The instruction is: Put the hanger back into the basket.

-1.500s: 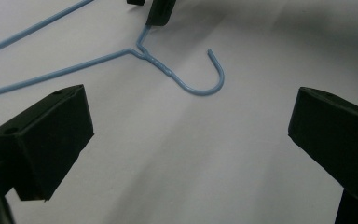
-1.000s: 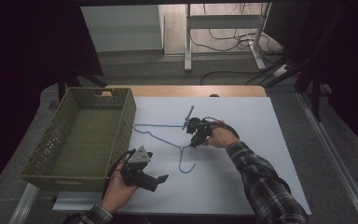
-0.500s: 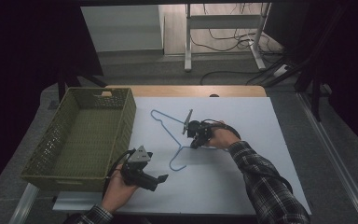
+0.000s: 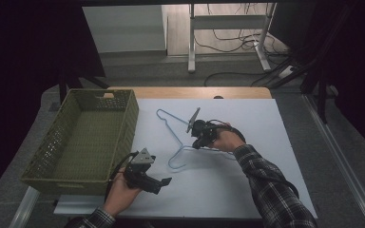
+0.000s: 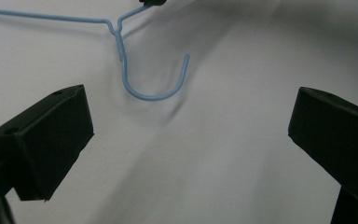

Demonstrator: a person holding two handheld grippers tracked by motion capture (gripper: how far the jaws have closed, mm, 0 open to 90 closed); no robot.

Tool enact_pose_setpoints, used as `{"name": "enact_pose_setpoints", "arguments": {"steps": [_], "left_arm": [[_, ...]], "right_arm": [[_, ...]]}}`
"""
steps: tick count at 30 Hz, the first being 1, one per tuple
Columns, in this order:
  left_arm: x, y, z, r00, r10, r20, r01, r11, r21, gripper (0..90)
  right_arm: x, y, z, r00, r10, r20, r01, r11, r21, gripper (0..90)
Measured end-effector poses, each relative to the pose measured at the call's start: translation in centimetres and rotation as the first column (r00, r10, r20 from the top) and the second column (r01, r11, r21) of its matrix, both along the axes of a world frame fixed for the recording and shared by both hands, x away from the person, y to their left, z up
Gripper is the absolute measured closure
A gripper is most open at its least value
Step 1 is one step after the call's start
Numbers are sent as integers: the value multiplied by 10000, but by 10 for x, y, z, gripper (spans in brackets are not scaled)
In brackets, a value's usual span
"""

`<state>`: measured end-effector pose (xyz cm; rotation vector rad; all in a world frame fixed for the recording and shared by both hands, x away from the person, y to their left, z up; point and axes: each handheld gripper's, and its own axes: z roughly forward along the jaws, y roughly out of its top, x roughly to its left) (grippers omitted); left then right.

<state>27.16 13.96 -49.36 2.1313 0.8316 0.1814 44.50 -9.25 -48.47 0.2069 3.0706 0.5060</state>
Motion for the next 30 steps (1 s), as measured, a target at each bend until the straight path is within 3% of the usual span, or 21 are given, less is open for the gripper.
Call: {"name": "enact_pose_setpoints", "arguments": {"steps": [6, 9, 10, 13, 14, 15, 16, 17, 18, 24, 30], "left_arm": [[5, -3, -1, 9993, 69, -356, -70, 10000, -28, 2], [10, -6, -1, 9973, 420, -603, -419, 9991, 25, 57], [11, -5, 0, 9958, 685, -606, -670, 9974, 259, 129], [14, -3, -1, 9919, 1057, -704, -1032, 9939, 383, 430], [16, -1, -4, 9886, 1115, -1008, -1073, 9931, 466, 430], [22, 1, -8, 9817, 1316, -1374, -1247, 9905, 579, 594], [22, 1, -8, 9817, 1316, -1374, -1247, 9905, 579, 666], [26, 2, -12, 9767, 1328, -1687, -1239, 9904, 619, 666], [29, -1, -15, 9755, 1344, -1743, -1227, 9895, 767, 748], [38, -11, -17, 9806, 1166, -1576, -1065, 9918, 711, 798], [39, -12, -12, 9874, 945, -1266, -958, 9954, -38, 794]], "right_arm": [[-2, -3, 10, 9999, -105, -83, 108, 9994, 316, 870], [-3, -4, 14, 9998, -197, -88, 200, 9991, 384, 870], [-3, -5, 16, 9997, -230, -80, 233, 9987, 454, 870], [-3, -6, 18, 9995, -274, -135, 281, 9980, 570, 870], [-3, -7, 19, 9996, -269, -125, 276, 9979, 591, 870], [-3, -7, 20, 9995, -296, -134, 304, 9975, 639, 870], [-3, -7, 20, 9995, -296, -134, 304, 9975, 639, 870], [-3, -8, 21, 9995, -290, -141, 300, 9971, 700, 870], [-3, -8, 24, 9993, -296, -216, 312, 9965, 769, 869], [-4, -7, 28, 9993, -325, -186, 341, 9952, 921, 869], [-3, -8, 26, 9985, -374, -407, 404, 9964, 747, 867]]}}
